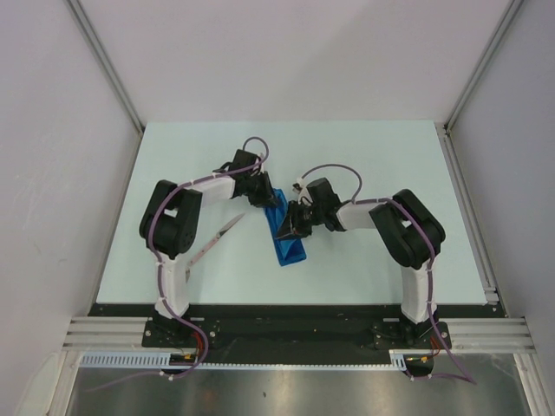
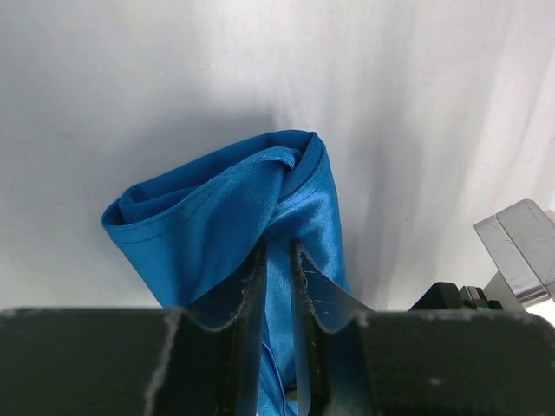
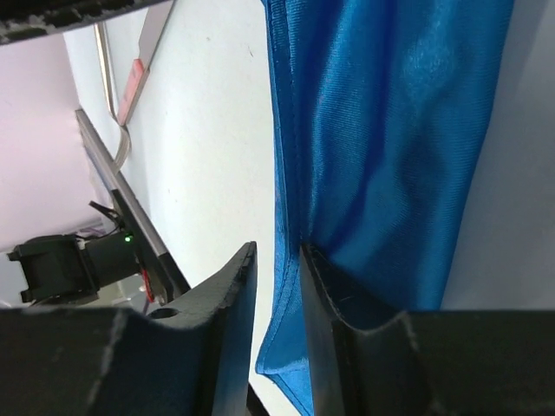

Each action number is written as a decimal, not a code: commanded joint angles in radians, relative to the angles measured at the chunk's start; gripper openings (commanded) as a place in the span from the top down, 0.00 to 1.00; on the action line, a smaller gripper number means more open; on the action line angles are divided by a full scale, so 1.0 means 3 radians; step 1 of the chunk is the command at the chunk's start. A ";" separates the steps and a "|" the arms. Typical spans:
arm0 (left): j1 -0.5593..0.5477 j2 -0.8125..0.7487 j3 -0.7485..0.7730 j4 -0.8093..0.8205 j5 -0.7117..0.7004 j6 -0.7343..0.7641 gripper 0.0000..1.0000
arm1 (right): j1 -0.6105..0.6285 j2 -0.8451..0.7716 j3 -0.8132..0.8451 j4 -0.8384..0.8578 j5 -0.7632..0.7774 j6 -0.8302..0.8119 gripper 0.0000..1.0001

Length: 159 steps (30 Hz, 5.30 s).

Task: Fold the napkin into a case and place the utensils inside
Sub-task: Smooth out the smaller rectangle-folded napkin at the center of the board, then pick up the smaller rectangle-folded napkin from the center of the board, then turn over the smaller rectangle-folded napkin at the center of the board, then move the smaller rectangle folded napkin to the center of the board.

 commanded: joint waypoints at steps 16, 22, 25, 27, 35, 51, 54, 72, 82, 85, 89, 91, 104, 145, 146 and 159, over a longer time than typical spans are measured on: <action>0.0235 -0.3289 -0.0967 -0.0678 -0.0582 -0.0759 0.51 | 0.0621 -0.0176 0.1370 -0.2878 0.2410 -0.1066 0.36; 0.0235 -0.3905 -0.1265 -0.0939 -0.0735 -0.0805 0.48 | 0.0856 0.0166 0.1799 -0.3119 0.2799 -0.0959 0.34; 0.0235 -0.3962 -0.1229 -0.1061 -0.0680 -0.0678 0.48 | 0.0923 0.0325 0.1963 -0.3170 0.2901 -0.0944 0.33; 0.0235 -0.3962 -0.1198 -0.1128 -0.0644 -0.0657 0.49 | 0.0974 0.0442 0.2076 -0.3221 0.2957 -0.0923 0.33; 0.0235 -0.3977 -0.1275 -0.1082 -0.0557 -0.0636 0.49 | 0.1183 0.0780 0.2474 -0.3451 0.3152 -0.0841 0.33; 0.0235 -0.3952 -0.1316 -0.1057 -0.0521 -0.0595 0.48 | 0.1204 0.0949 0.2465 -0.3554 0.3254 -0.0729 0.53; 0.0235 -0.3936 -0.1346 -0.1026 -0.0500 -0.0600 0.48 | 0.1133 0.0928 0.2409 -0.3549 0.3320 -0.0734 0.56; 0.0235 -0.3773 -0.1413 -0.0817 -0.0393 -0.0611 0.48 | 0.0989 0.0530 0.2439 -0.3192 0.2964 -0.0668 1.00; 0.0235 -0.3660 -0.1490 -0.0694 -0.0332 -0.0580 0.48 | 0.0453 -0.0518 0.1193 -0.1735 0.1680 0.0196 1.00; 0.0235 -0.3614 -0.1474 -0.0678 -0.0316 -0.0565 0.48 | 0.0269 -0.0687 0.0748 -0.1244 0.1363 0.0441 1.00; 0.0235 -0.3558 -0.1494 -0.0592 -0.0261 -0.0529 0.48 | 0.0044 -0.0871 0.0048 -0.0244 0.0954 0.0799 1.00; 0.0235 -0.3517 -0.1535 -0.0520 -0.0209 -0.0519 0.48 | -0.0064 -0.0938 -0.0321 0.0070 0.0846 0.0887 1.00; -0.0025 -0.2741 -0.1536 0.0042 -0.0086 -0.0493 0.48 | -0.0519 -0.1393 -0.1406 0.0624 0.0600 0.0852 0.89; -0.0818 -0.0136 0.0858 -0.0197 0.0088 0.0105 0.45 | -0.0534 -0.2093 -0.1678 -0.0709 0.0539 -0.0447 0.64; -0.0818 -0.0218 0.0847 -0.0263 0.0083 0.0110 0.42 | -0.0550 -0.2109 -0.1627 -0.0974 0.0569 -0.0508 0.61; -0.0655 -0.2217 -0.0824 -0.0412 -0.0158 0.0044 0.41 | -0.0305 -0.1813 -0.1800 -0.0461 0.0672 -0.0259 0.60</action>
